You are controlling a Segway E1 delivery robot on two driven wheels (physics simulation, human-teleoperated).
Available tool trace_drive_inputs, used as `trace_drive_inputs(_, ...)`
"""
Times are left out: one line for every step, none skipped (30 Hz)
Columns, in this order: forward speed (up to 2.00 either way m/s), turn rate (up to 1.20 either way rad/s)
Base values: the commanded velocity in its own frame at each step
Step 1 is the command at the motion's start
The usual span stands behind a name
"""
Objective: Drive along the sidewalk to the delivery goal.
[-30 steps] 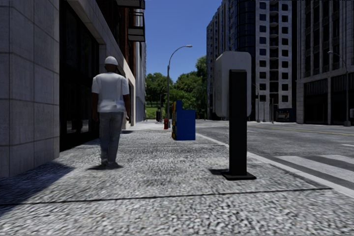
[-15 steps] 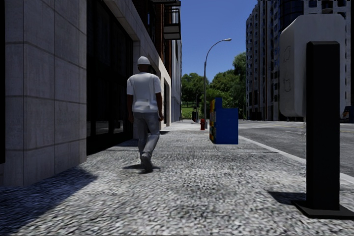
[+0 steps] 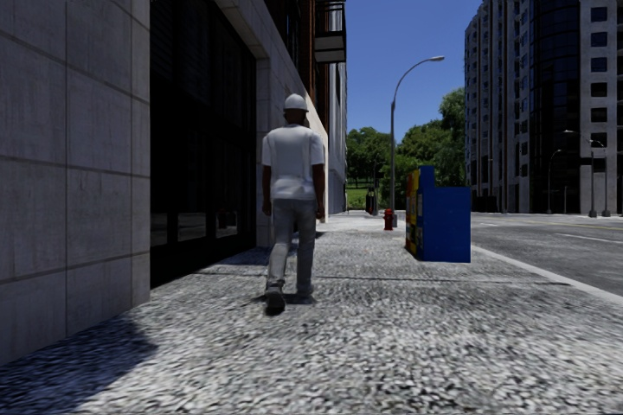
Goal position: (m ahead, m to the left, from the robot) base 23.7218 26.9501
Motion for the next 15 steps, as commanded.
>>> trace_drive_inputs(1.47, 0.00)
trace_drive_inputs(1.47, 0.00)
trace_drive_inputs(1.47, 0.00)
trace_drive_inputs(1.47, 0.00)
trace_drive_inputs(1.47, 0.00)
trace_drive_inputs(1.47, 0.00)
trace_drive_inputs(1.47, 0.00)
trace_drive_inputs(1.47, 0.00)
trace_drive_inputs(1.47, 0.00)
trace_drive_inputs(1.47, 0.00)
trace_drive_inputs(1.47, 0.00)
trace_drive_inputs(1.47, 0.00)
trace_drive_inputs(1.47, 0.00)
trace_drive_inputs(1.47, 0.00)
trace_drive_inputs(1.47, 0.00)
